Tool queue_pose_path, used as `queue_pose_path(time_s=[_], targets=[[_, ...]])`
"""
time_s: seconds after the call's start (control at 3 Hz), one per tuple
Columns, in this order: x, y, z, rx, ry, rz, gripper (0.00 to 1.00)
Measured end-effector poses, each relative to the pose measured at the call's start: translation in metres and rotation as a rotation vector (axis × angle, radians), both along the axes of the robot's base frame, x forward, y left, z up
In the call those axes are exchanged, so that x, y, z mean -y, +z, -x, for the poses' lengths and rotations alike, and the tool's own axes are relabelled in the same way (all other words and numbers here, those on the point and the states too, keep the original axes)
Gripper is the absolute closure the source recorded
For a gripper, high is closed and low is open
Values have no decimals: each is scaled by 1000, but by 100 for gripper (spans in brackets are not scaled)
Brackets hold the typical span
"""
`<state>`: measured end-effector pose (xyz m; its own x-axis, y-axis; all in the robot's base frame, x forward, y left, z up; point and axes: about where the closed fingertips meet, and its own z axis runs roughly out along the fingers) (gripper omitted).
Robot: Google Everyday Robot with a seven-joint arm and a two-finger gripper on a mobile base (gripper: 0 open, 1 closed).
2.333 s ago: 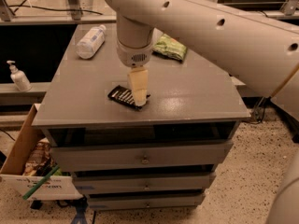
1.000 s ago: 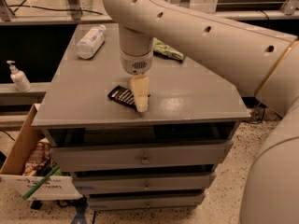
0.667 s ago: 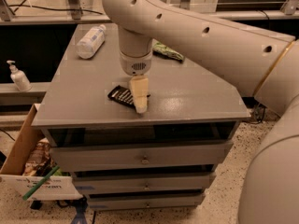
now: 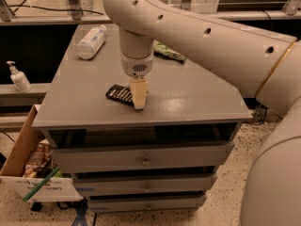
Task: Pick rxbar chocolate
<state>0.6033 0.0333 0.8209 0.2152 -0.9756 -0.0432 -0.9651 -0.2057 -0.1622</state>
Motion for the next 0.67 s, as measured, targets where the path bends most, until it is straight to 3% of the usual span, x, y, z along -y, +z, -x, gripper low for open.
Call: queue_pose_path(time_s=[0.67], targets=[[3, 2, 0, -3, -12, 3, 87]])
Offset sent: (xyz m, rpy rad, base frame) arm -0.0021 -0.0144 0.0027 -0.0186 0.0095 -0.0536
